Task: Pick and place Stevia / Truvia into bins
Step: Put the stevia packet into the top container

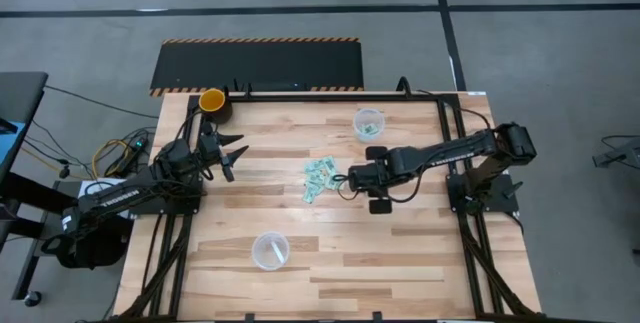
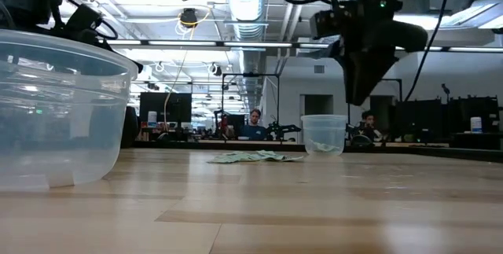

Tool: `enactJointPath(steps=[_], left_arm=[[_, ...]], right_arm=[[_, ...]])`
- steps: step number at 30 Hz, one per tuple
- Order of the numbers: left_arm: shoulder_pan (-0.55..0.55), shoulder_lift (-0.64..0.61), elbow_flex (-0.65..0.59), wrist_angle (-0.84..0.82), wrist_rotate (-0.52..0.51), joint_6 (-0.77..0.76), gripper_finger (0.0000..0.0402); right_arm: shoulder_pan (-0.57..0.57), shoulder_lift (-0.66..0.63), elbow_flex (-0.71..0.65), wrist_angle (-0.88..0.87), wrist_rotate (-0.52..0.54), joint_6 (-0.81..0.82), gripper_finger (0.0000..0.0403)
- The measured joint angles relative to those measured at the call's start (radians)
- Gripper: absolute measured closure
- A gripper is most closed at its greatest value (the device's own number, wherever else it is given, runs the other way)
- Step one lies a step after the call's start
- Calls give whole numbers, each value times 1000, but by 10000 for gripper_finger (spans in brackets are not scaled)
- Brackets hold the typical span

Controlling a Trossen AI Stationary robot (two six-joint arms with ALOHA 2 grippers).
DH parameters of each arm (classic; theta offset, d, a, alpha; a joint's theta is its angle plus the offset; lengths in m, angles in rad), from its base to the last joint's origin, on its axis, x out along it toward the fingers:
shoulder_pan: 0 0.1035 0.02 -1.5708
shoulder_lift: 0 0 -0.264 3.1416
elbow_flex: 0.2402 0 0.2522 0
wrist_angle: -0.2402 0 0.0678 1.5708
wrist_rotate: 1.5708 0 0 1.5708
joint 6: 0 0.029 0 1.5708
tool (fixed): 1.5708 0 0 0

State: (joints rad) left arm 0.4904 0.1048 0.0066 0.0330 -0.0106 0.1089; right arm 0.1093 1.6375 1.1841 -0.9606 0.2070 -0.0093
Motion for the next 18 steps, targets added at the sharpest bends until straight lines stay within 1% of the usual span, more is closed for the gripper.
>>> enactJointPath(steps=[18], left_arm=[[0,0,0,0,0,0,239]], right_arm=[[0,0,2,82,0,0,287]])
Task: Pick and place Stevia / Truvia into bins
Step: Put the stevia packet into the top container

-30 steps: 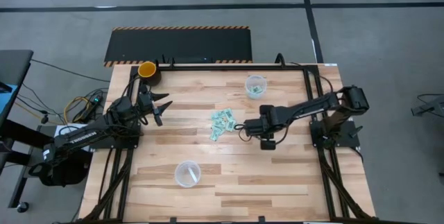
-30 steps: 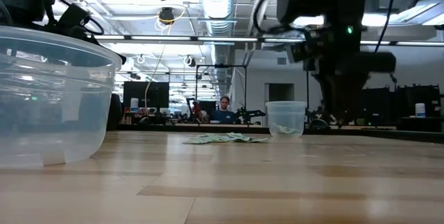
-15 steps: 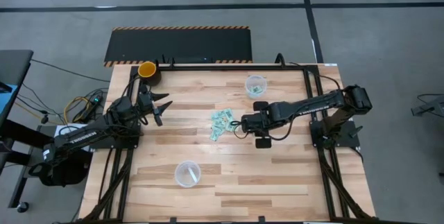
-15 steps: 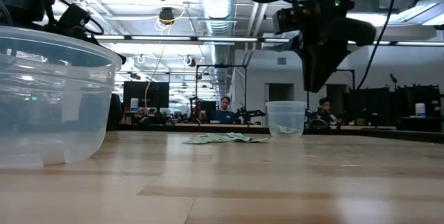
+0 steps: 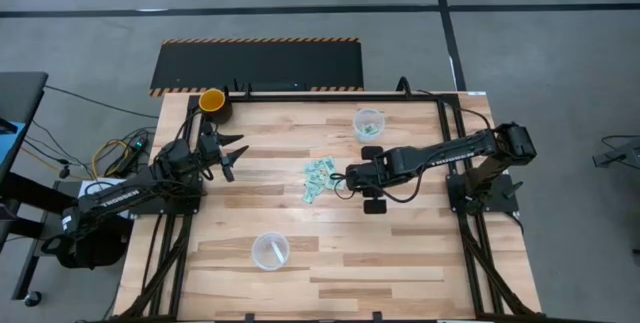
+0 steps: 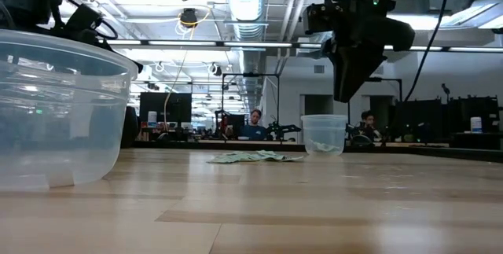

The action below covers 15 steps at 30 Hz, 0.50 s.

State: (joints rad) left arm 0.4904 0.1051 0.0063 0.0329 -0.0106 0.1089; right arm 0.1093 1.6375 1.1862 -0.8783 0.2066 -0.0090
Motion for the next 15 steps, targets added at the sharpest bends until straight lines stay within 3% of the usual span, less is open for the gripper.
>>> enactJointPath(steps=[15], left_arm=[[0,0,0,0,0,0,239]], right_arm=[[0,5,0,52,0,0,287]])
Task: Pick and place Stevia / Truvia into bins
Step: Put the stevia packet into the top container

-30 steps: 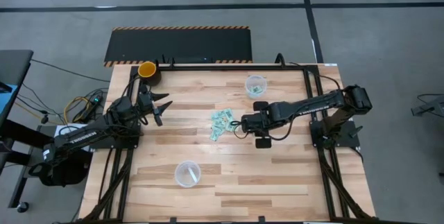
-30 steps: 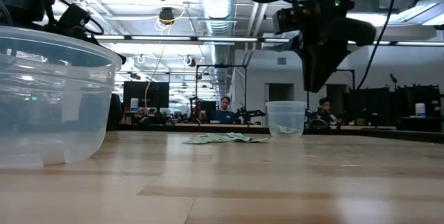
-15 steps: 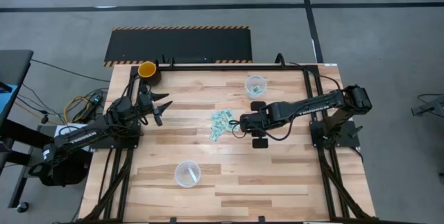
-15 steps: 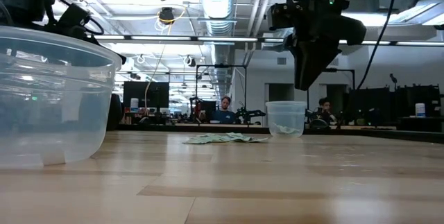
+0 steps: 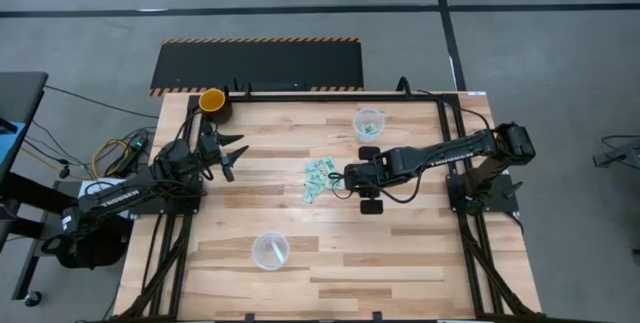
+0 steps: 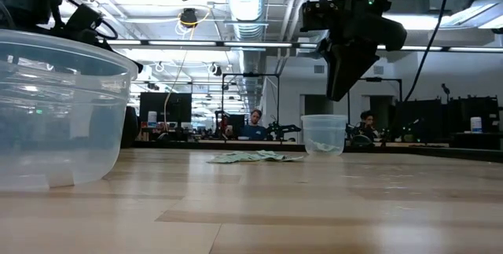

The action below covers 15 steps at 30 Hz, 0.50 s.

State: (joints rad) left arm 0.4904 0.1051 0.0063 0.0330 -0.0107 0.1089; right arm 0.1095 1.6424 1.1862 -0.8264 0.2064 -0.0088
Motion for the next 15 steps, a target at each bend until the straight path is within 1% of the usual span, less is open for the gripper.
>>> enactJointPath(steps=[7,10,15], left_arm=[[0,0,0,0,0,0,239],[0,0,0,0,0,0,239],[0,0,0,0,0,0,239]], right_arm=[[0,0,-4,29,0,0,287],[0,0,-40,89,-1,-1,287],[0,0,-82,109,-1,0,287]])
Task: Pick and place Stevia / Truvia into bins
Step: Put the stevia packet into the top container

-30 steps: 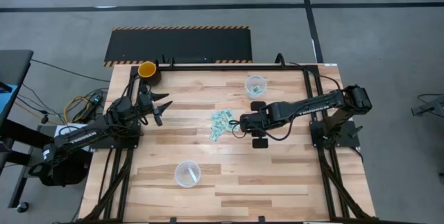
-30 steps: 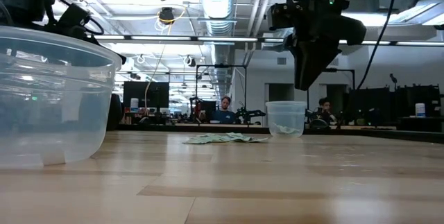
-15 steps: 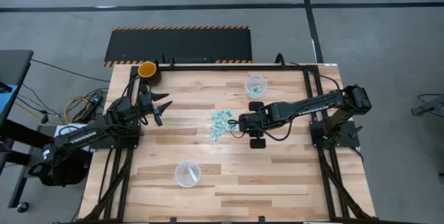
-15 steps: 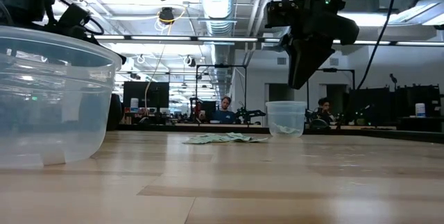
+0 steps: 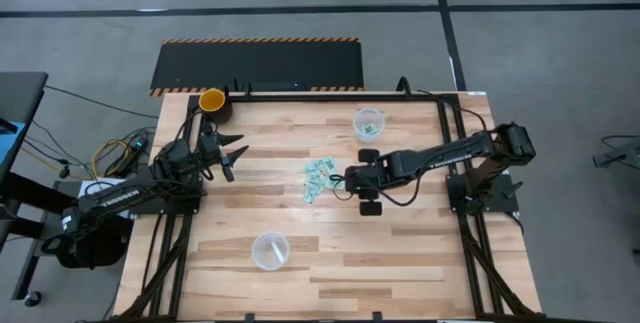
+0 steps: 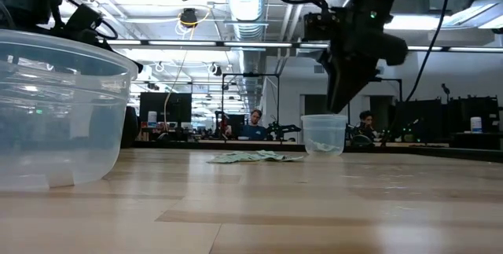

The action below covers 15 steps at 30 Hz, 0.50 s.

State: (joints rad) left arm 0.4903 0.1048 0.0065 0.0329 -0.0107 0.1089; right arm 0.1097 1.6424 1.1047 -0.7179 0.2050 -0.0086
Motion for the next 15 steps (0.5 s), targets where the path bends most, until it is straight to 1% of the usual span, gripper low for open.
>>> enactJointPath(steps=[7,15], left_arm=[[0,0,0,0,0,0,239],[0,0,0,0,0,0,239]], right_arm=[[0,0,-45,24,0,0,287],[1,0,-47,42,0,8,287]])
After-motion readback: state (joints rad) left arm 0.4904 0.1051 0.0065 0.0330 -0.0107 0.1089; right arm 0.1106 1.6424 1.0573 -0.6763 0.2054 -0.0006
